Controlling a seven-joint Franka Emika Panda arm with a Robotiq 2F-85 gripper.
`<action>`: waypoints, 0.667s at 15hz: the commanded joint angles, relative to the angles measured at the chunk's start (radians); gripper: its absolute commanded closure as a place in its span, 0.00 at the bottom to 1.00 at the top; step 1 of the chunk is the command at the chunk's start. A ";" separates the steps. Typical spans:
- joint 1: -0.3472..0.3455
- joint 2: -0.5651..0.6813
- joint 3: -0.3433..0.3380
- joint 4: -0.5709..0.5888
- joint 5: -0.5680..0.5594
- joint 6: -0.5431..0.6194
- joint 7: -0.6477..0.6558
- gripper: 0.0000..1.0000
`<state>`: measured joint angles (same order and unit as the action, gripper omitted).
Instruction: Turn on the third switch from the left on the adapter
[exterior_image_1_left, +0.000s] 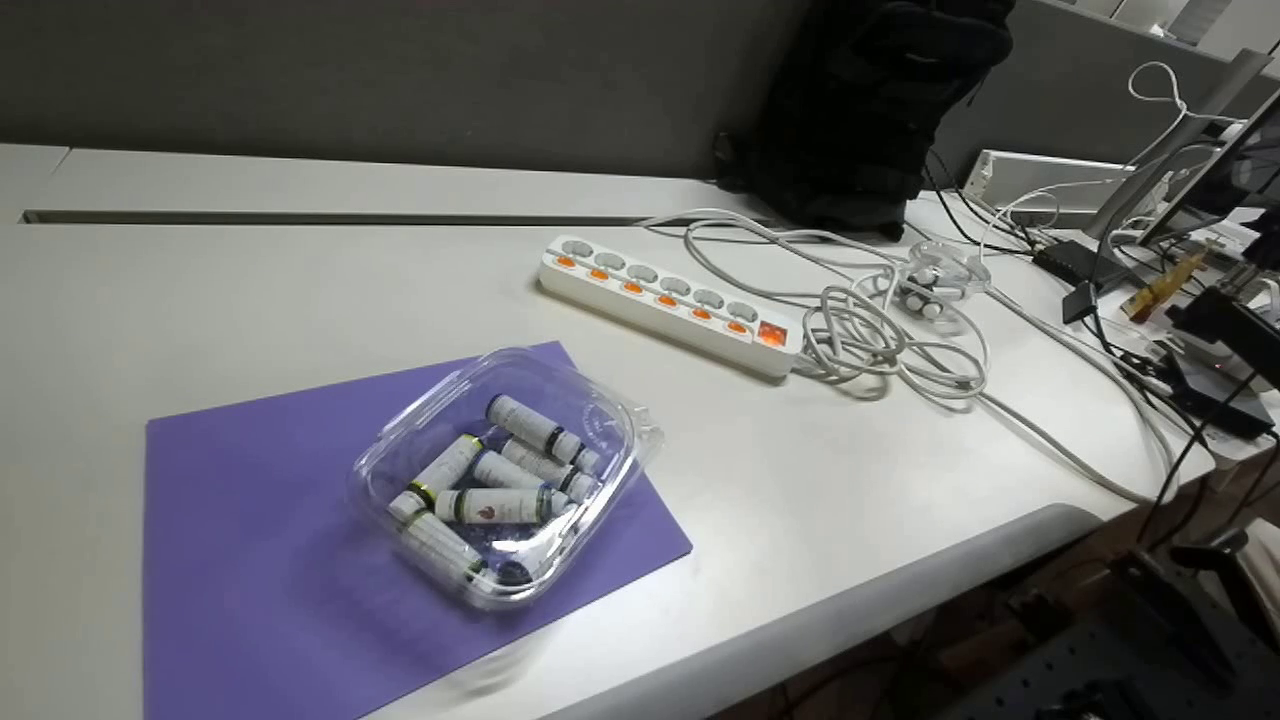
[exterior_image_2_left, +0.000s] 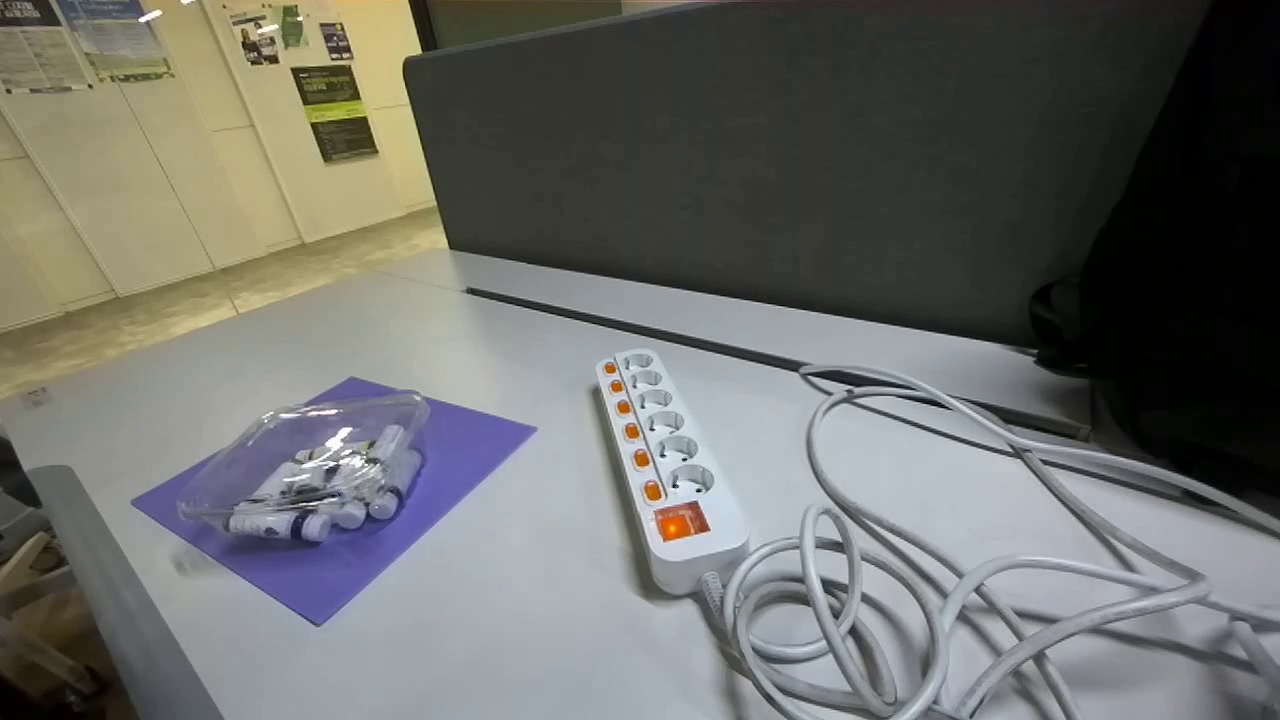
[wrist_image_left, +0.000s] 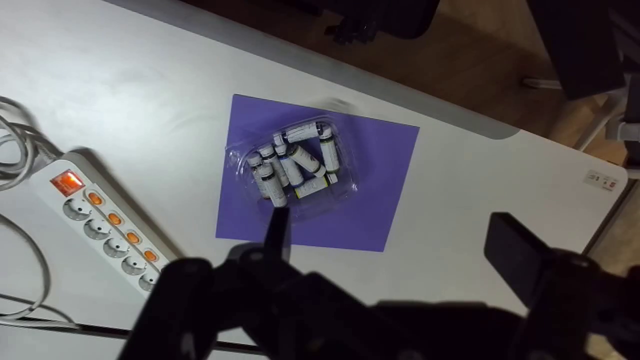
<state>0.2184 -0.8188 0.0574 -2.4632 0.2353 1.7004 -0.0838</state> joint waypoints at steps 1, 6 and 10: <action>-0.017 0.001 0.011 0.003 0.008 -0.005 -0.009 0.00; -0.023 0.003 0.030 -0.004 0.004 0.072 -0.009 0.00; -0.075 0.131 0.033 0.025 -0.006 0.333 0.022 0.00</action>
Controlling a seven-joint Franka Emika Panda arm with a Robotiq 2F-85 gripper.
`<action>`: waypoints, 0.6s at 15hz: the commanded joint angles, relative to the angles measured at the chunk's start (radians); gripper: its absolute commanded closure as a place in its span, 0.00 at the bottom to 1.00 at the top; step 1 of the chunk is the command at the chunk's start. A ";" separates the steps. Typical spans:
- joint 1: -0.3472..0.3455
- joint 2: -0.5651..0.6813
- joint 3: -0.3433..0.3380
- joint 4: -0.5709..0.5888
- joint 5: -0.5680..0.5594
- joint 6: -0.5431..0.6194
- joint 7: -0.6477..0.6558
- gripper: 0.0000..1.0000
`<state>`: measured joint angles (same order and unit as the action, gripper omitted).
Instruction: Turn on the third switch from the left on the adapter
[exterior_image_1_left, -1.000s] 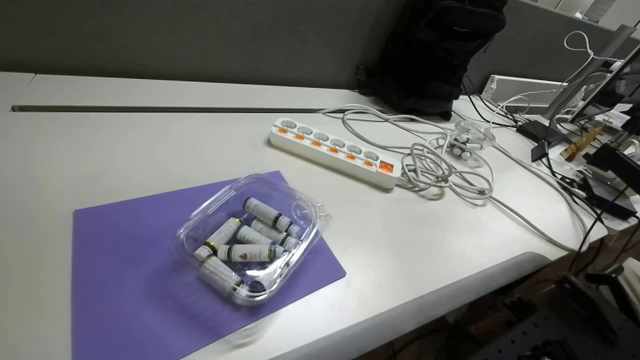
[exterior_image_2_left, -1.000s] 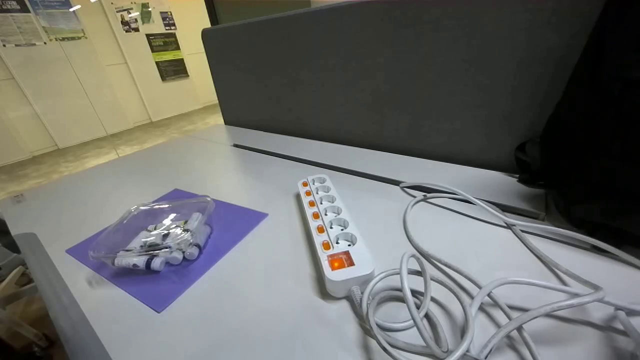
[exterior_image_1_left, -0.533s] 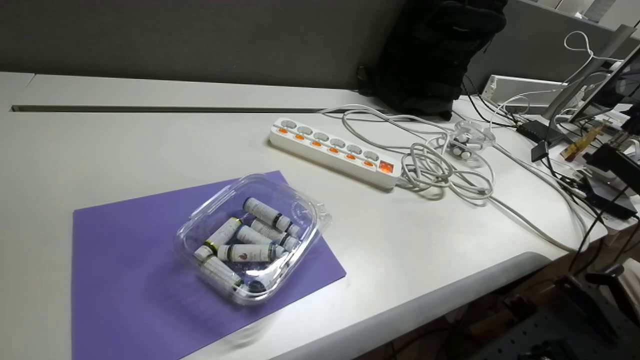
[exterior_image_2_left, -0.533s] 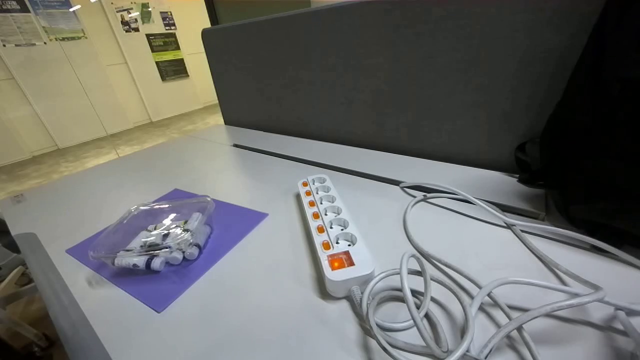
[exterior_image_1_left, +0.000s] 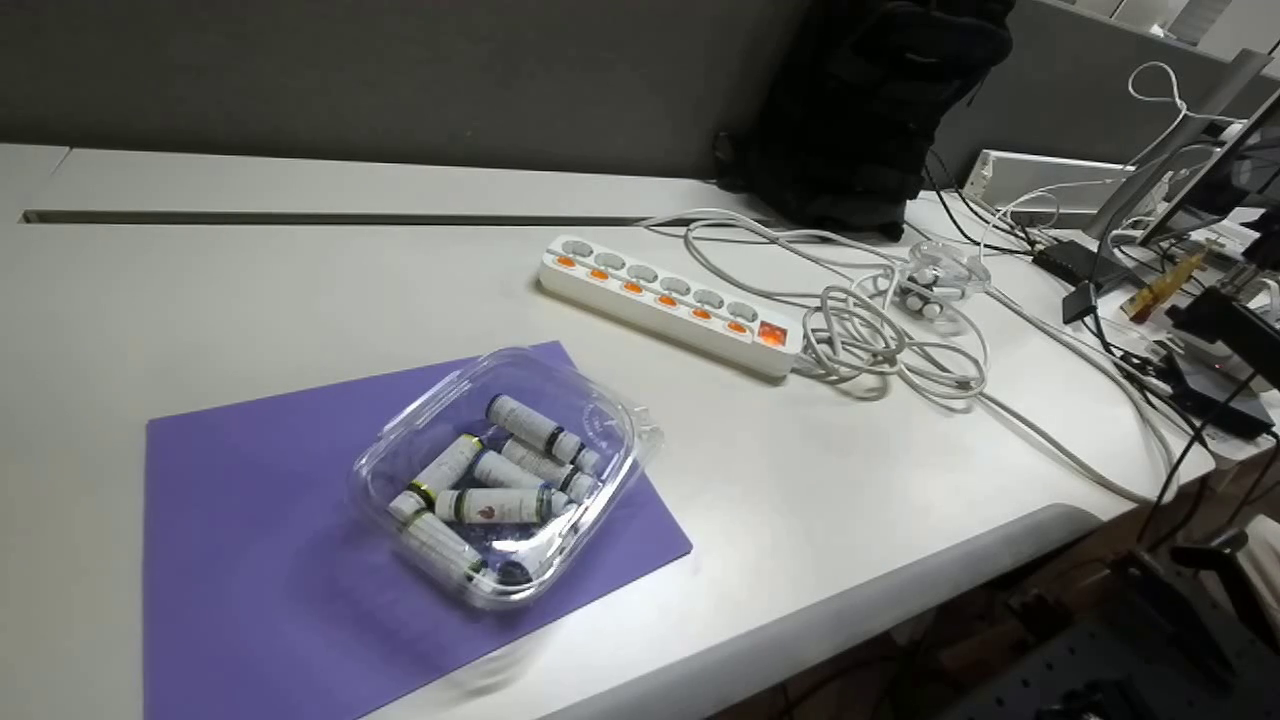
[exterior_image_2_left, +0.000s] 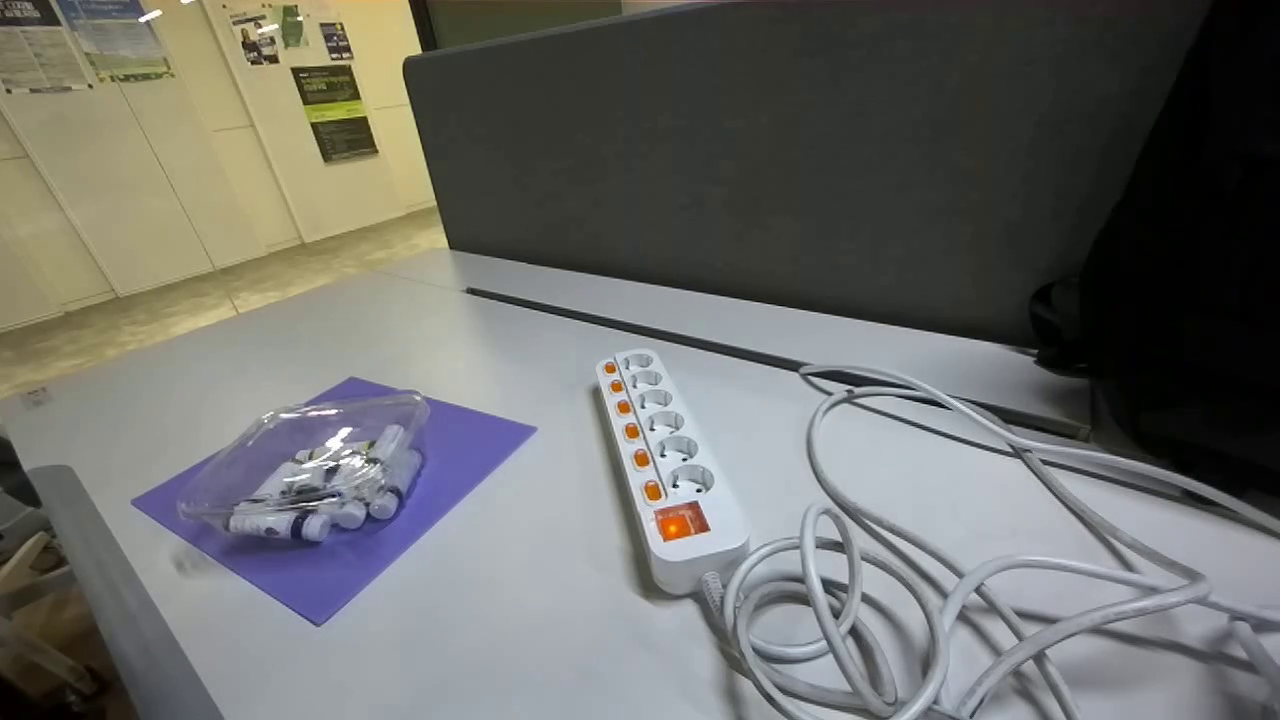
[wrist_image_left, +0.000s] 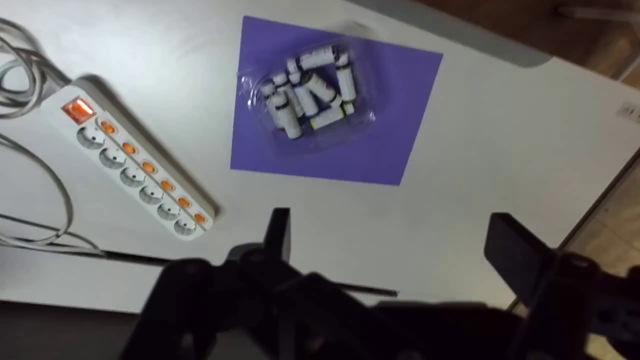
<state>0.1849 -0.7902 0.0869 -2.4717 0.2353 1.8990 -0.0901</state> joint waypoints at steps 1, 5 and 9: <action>-0.055 0.154 -0.003 0.046 -0.010 0.193 0.033 0.06; -0.102 0.350 -0.026 0.107 -0.012 0.381 0.055 0.49; -0.141 0.552 -0.058 0.215 -0.014 0.435 0.085 0.77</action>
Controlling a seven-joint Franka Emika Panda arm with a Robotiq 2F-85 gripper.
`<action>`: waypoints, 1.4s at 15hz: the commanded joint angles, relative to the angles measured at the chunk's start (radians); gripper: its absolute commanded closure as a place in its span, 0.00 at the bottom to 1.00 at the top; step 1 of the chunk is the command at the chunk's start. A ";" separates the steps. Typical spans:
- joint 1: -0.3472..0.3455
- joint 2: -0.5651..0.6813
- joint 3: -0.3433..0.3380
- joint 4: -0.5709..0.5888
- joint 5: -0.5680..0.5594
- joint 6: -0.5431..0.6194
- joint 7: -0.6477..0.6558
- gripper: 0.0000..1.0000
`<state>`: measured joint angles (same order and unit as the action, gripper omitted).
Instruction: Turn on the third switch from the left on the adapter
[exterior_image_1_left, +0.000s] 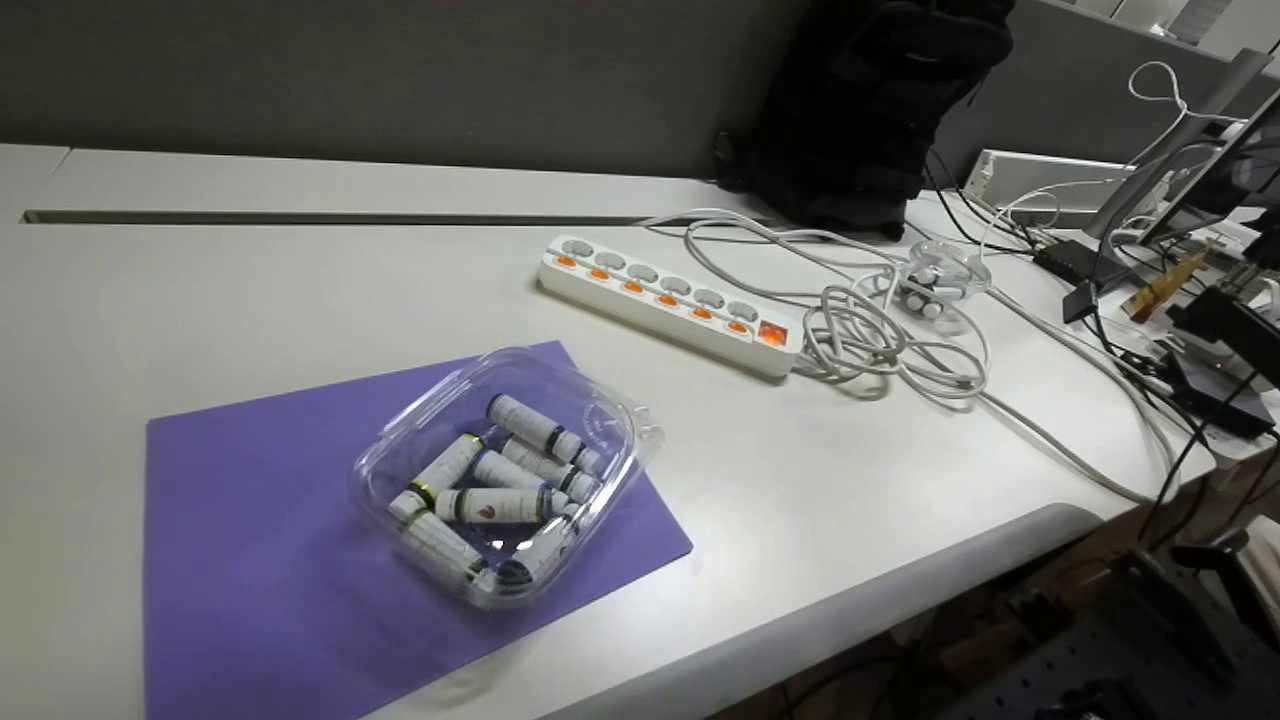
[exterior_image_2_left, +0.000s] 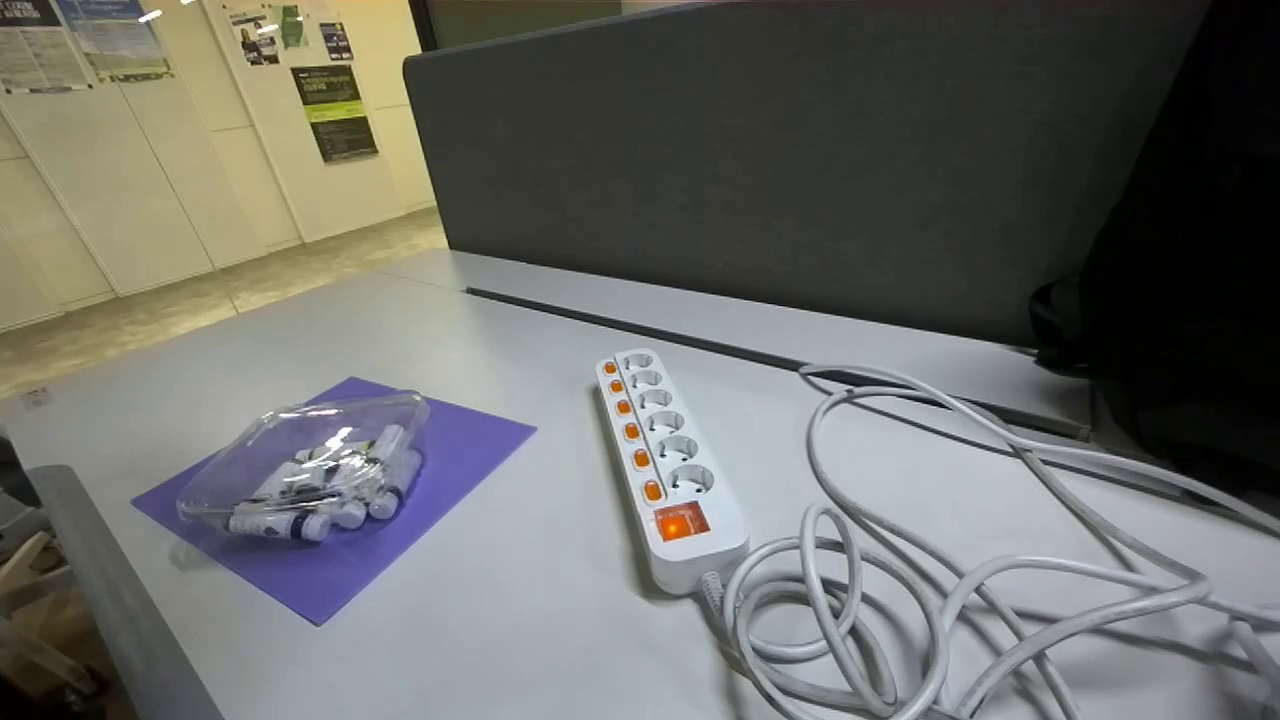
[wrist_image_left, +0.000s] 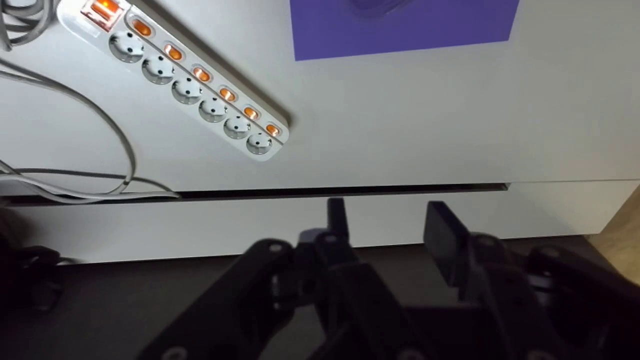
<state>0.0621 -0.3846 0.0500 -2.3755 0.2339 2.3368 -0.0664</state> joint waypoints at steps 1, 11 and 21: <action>-0.028 0.191 -0.026 0.147 -0.017 -0.003 0.074 0.83; -0.055 0.434 -0.034 0.270 -0.099 0.011 0.131 0.99; -0.078 0.659 -0.053 0.386 -0.076 0.058 0.138 1.00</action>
<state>-0.0033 0.1581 0.0070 -2.0775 0.1412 2.3902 0.0645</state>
